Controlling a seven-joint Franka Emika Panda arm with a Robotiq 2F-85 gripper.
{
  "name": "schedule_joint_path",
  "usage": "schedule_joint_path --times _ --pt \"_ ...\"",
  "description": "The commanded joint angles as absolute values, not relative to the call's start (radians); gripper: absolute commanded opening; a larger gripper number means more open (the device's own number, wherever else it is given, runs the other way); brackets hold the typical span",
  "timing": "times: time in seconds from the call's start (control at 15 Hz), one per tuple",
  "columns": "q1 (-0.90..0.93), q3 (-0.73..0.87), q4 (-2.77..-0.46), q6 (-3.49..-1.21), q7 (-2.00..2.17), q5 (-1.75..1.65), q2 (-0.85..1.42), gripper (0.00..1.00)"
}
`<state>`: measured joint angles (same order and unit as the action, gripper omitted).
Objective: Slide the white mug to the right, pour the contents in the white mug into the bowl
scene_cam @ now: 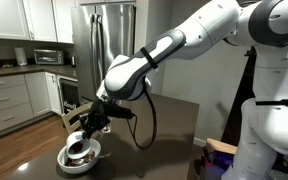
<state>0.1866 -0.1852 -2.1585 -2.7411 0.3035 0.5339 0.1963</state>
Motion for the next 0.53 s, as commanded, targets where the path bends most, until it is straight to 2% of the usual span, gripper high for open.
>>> schedule_joint_path --times 0.0,0.47 --pt "0.187 -0.190 -2.169 -2.768 0.315 0.509 0.196 0.07" --pt "0.205 -0.182 -2.197 -2.822 0.331 0.430 0.199 0.07"
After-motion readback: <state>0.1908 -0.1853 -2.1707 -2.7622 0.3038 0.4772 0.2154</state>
